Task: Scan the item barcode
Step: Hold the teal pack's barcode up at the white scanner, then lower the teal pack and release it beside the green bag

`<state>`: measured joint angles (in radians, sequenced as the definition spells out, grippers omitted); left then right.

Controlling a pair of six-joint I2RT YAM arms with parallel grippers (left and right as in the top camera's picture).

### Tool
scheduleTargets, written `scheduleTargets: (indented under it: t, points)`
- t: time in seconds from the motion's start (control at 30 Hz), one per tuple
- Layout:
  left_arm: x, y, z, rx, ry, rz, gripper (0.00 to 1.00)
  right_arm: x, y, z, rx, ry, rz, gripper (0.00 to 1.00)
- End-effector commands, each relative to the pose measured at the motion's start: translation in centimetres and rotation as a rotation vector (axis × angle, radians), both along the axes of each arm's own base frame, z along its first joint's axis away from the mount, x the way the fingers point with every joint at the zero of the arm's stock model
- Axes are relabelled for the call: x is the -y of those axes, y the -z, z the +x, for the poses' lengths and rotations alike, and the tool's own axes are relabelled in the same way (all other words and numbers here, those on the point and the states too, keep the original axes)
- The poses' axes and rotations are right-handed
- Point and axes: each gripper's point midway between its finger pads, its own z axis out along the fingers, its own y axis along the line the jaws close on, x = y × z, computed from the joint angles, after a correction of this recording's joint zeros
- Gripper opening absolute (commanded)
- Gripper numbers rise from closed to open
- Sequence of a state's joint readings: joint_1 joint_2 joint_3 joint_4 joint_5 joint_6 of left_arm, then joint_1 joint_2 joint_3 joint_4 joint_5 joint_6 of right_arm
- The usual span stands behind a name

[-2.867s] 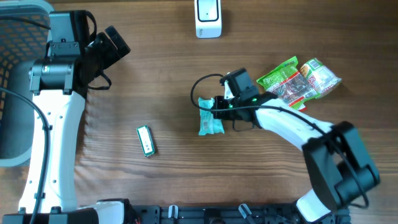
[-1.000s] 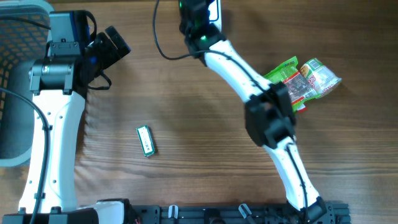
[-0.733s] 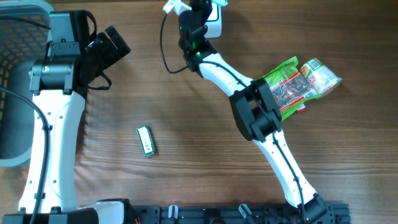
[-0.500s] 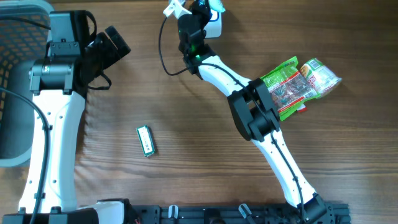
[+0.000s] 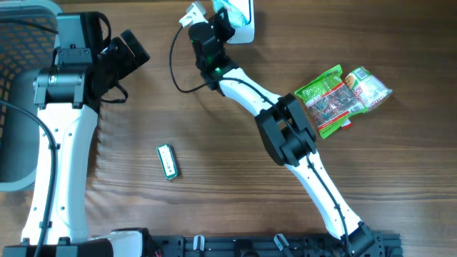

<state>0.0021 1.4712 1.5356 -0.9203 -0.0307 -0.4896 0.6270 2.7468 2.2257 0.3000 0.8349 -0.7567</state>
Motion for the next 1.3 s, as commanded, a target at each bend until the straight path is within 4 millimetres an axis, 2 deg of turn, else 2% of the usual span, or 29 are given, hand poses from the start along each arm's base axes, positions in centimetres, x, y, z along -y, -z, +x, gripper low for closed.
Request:
scheduleTargets:
  t: [0.0, 0.3, 0.4, 0.53, 0.73, 0.77, 0.87, 0.93, 1.0, 1.1, 1.2, 1.27]
  points:
    - [-0.1, -1.3, -0.1, 0.035, 0.012, 0.01, 1.0, 0.0, 0.3, 0.3, 0.007, -0.007, 0.102, 0.04]
    - [-0.1, -1.3, -0.1, 0.035, 0.012, 0.01, 1.0, 0.0, 0.3, 0.3, 0.007, -0.007, 0.098, 0.04]
    - [-0.1, -1.3, -0.1, 0.035, 0.012, 0.01, 1.0, 0.1, -1.2, 0.6, 0.041, -0.012, 0.075, 0.04]
    - [-0.1, -1.3, -0.1, 0.035, 0.012, 0.01, 1.0, 1.1, -5.8, 0.9, 0.121, 0.004, 0.068, 0.04]
    - [-0.1, -1.3, -0.1, 0.035, 0.012, 0.01, 1.0, 2.3, -16.7, -0.6, 0.219, 0.009, 0.151, 0.04]
    - [-0.1, -1.3, -0.1, 0.035, 0.012, 0.01, 1.0, 2.5, -17.9, -1.1, 0.203, 0.009, 0.162, 0.04]
    - [-0.1, -1.3, -0.1, 0.035, 0.012, 0.01, 1.0, 3.5, -19.8, -3.3, 0.092, 0.023, 0.223, 0.04]
    - [-0.1, -1.3, -0.1, 0.035, 0.012, 0.01, 1.0, 4.4, -19.6, -5.4, -0.034, 0.028, 0.288, 0.04]
    - [-0.1, -1.3, -0.1, 0.035, 0.012, 0.01, 1.0, 5.0, -18.1, -8.1, -0.209, 0.012, 0.366, 0.04]
    - [-0.1, -1.3, -0.1, 0.035, 0.012, 0.01, 1.0, 5.6, -15.1, -13.0, -0.507, -0.008, 0.493, 0.05]
    - [-0.1, -1.3, -0.1, 0.035, 0.012, 0.01, 1.0, 6.7, -10.7, -19.6, -0.918, -0.003, 0.57, 0.04]
    - [-0.1, -1.3, -0.1, 0.035, 0.012, 0.01, 1.0, 7.7, -8.3, -22.5, -1.104, 0.036, 0.587, 0.04]
